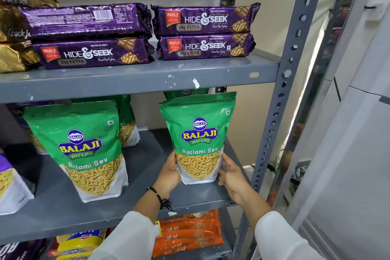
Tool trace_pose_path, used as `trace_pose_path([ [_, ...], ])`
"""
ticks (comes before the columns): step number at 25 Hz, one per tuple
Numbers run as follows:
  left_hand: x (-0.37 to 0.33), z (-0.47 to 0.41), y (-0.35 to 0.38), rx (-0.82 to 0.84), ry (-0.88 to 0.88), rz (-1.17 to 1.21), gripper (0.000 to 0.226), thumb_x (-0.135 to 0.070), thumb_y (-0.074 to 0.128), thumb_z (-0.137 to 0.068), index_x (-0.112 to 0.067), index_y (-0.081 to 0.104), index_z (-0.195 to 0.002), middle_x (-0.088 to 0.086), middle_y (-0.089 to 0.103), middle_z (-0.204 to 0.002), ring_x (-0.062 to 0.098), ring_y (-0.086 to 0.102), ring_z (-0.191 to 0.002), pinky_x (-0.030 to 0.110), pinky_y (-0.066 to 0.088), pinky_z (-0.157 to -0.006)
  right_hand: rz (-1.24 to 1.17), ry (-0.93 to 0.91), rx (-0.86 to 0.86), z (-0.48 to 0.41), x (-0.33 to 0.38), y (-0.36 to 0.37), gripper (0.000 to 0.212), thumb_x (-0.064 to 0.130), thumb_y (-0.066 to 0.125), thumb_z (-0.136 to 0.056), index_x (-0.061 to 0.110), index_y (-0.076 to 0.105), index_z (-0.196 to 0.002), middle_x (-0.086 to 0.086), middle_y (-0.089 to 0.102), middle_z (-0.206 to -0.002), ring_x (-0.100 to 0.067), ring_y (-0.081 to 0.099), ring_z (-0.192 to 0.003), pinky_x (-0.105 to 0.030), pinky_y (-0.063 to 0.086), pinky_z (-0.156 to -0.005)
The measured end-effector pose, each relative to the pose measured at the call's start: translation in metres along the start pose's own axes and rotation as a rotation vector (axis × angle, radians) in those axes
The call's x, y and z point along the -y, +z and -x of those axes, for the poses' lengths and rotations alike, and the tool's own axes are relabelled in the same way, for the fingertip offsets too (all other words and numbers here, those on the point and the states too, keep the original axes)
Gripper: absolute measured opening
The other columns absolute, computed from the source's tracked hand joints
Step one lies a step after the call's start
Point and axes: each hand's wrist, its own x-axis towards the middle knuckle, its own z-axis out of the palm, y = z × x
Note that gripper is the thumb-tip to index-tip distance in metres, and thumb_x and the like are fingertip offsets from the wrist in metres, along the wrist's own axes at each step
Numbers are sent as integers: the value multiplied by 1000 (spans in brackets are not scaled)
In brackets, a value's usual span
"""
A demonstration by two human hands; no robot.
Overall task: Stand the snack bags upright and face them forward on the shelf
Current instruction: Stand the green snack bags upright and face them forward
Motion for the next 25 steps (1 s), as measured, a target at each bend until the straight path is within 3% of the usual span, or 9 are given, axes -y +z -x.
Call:
trace_pose_path([
  [3, 2, -2, 2, -8, -2, 6, 49, 23, 20, -84, -17, 46, -96, -11, 50, -87, -22, 57, -53, 3, 47, -49, 4, -3, -7, 0, 2, 1, 63, -11, 34, -87, 34, 47, -129, 17, 63, -103, -15, 62, -92, -20, 37, -43],
  [8, 5, -2, 2, -27, 20, 24, 57, 22, 21, -85, -28, 47, -79, -9, 51, -85, -20, 58, -57, 2, 47, -54, 18, -16, -7, -1, 1, 1, 69, -15, 32, -83, 35, 46, -129, 9, 60, -115, -20, 60, -97, -21, 36, -44],
  [13, 9, -8, 5, -32, 55, 68, 57, 24, 18, -84, -25, 47, -79, -5, 51, -84, -18, 59, -55, 4, 48, -51, -7, -42, 3, 1, 1, 0, 60, -10, 36, -87, 34, 48, -128, 17, 62, -103, -17, 58, -86, -19, 38, -43],
  [16, 18, -13, 2, -47, 43, 97, 50, 23, 20, -85, -17, 50, -82, -3, 51, -85, -16, 60, -57, 6, 50, -55, -45, -62, -92, 4, 2, 5, 52, -10, 41, -85, 33, 53, -113, 13, 63, -99, -17, 57, -86, -21, 39, -48],
  [17, 23, -13, -2, -52, 40, 92, 47, 25, 23, -83, -10, 52, -94, -4, 53, -93, -17, 61, -68, 9, 53, -65, -81, -67, -203, 2, -2, 8, 48, -11, 42, -82, 27, 55, -108, 7, 62, -98, -18, 55, -84, -22, 39, -51],
  [19, 38, -17, -18, -99, 21, 42, 65, 31, 33, -75, -5, 37, -129, -3, 47, -125, -2, 51, -113, 30, 47, -97, -203, -94, -472, 2, -10, 16, 39, -14, 40, -76, 19, 57, -88, -8, 56, -93, -20, 49, -74, -25, 36, -57],
  [21, 56, -17, -45, -208, 19, 58, 79, 37, 37, -66, -3, 39, -133, 5, 45, -136, 14, 40, -128, 39, 41, -100, -287, -138, -554, 8, -15, 33, 37, -14, 38, -73, 18, 55, -67, -10, 51, -75, -21, 44, -68, -27, 33, -58],
  [23, 70, -11, -78, -314, 23, 202, 69, 39, 33, -66, -9, 70, -99, -1, 72, -106, 7, 64, -101, 25, 53, -76, -293, -163, -459, 22, -14, 62, 37, -17, 39, -70, 16, 53, -59, -7, 47, -63, -19, 40, -64, -26, 33, -58],
  [25, 73, 9, -109, -414, -37, 265, 57, 34, 33, -69, -10, 69, -70, -7, 76, -64, 9, 71, -67, 16, 55, -58, -250, -183, -321, 32, -12, 97, 38, -19, 40, -70, 14, 53, -57, -6, 46, -62, -18, 39, -59, -22, 35, -53],
])
